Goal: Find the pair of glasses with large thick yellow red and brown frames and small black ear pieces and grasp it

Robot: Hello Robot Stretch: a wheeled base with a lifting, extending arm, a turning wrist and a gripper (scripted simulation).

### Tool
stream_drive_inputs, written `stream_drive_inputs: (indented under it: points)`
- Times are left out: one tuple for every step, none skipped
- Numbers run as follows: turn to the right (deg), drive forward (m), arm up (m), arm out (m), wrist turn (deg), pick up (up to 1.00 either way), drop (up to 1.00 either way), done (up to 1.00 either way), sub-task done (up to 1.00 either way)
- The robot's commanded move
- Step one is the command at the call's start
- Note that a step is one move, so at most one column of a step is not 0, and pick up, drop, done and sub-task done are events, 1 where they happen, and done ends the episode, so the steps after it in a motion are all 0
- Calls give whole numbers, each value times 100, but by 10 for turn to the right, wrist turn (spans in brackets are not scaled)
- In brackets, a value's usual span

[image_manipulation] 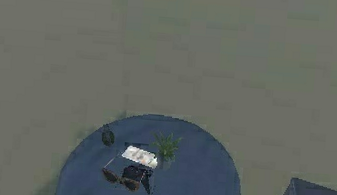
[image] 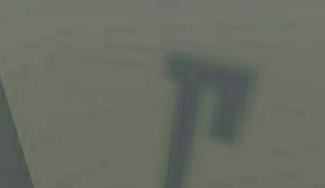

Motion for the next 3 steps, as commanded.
stream_drive_inputs:
  points:
    - [0,0,50,0,0,0,0,0,0]
    - [0,0,38,0,0,0,0,0,0]
    - [0,0,0,14,0,0,0,0,0]
